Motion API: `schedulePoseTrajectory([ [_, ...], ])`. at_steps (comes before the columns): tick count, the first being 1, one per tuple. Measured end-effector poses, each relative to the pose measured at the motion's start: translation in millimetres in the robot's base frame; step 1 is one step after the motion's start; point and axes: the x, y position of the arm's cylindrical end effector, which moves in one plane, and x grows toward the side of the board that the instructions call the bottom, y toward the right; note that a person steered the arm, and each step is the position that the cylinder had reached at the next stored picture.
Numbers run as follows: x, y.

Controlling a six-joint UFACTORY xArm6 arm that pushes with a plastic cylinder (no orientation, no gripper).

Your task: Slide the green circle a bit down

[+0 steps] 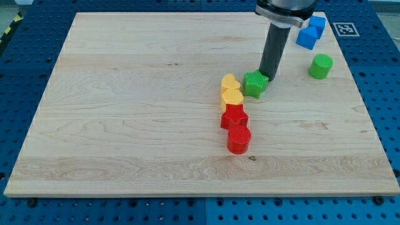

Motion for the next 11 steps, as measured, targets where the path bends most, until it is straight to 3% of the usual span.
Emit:
schedulePoseTrajectory([
  [1,-22,0],
  [4,-31,39],
  [5,-69,39],
  [6,-74,69],
  [9,-53,130],
  [11,-29,127],
])
